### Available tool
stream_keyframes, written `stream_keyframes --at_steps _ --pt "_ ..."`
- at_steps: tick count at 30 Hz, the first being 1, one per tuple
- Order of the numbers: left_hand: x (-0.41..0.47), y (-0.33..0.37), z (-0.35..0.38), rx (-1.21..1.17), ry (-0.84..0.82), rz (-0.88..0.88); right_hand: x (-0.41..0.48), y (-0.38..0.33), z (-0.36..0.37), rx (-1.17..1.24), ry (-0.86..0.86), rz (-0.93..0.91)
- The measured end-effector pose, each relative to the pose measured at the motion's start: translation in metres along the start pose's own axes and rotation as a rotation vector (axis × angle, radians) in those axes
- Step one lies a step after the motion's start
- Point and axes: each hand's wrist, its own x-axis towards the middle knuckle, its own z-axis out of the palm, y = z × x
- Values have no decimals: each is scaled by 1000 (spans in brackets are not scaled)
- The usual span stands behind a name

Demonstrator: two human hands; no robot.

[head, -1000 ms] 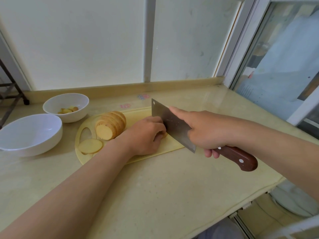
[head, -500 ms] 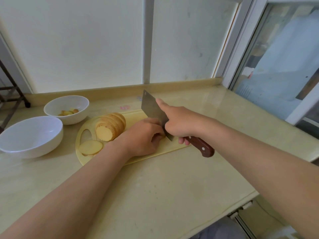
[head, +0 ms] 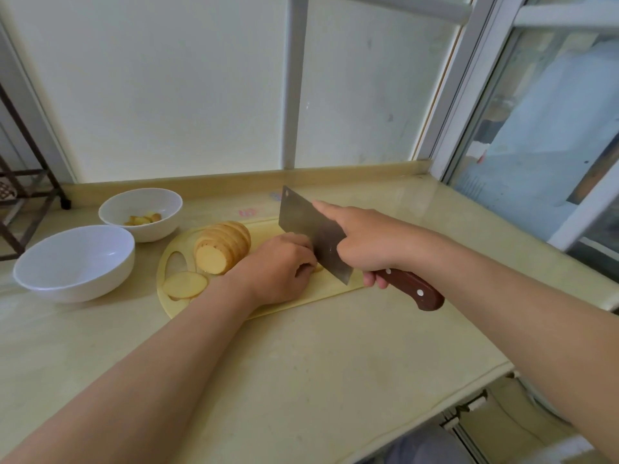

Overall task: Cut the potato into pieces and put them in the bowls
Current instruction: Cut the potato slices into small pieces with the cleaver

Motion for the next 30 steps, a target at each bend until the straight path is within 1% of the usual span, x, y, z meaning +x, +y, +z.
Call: stream_keyframes --at_steps 11,20,25,30 --pt "1 -2 1 6 -16 -3 -10 3 3 -31 -20 11" --pt "0 -2 1 3 -21 -2 -25 9 2 -63 -75 58" --pt "1 -3 3 13 -25 1 -5 2 19 -5 -36 42" --pt "0 -1 3 0 -7 7 23 -8 19 6 -12 20"
